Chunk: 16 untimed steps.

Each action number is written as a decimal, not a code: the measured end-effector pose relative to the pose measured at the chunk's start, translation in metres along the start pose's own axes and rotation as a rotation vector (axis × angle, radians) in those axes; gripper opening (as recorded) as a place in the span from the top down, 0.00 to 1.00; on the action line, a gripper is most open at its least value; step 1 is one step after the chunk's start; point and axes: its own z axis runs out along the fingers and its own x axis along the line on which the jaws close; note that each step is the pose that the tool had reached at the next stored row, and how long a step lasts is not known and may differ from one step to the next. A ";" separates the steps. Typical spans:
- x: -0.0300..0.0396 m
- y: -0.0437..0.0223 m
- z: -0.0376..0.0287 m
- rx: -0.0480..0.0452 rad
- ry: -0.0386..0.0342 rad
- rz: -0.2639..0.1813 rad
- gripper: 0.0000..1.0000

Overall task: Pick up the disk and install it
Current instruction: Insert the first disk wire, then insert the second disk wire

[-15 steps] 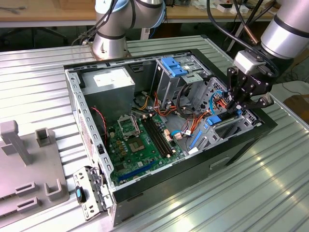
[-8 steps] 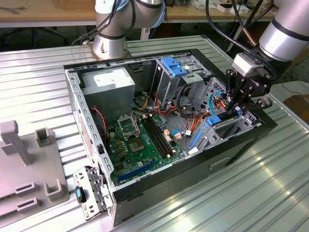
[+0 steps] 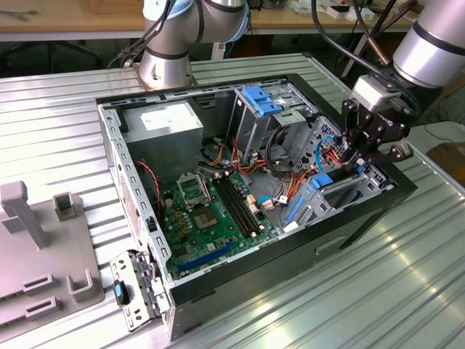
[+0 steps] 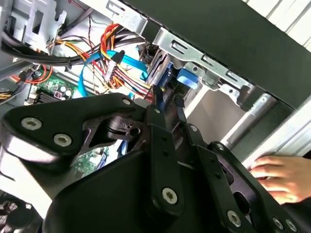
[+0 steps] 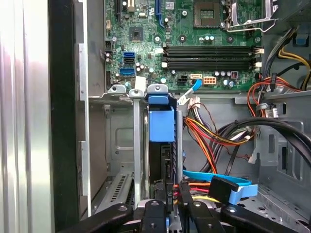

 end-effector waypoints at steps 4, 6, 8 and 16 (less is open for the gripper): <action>0.0000 0.0000 -0.0032 0.0000 -0.0001 0.000 0.77; 0.0000 0.0000 -0.0034 0.0000 -0.0001 0.000 0.89; 0.0000 0.0000 -0.0037 0.0000 0.0000 0.000 0.89; -0.0004 -0.0006 -0.0272 -0.0001 0.0002 0.000 0.89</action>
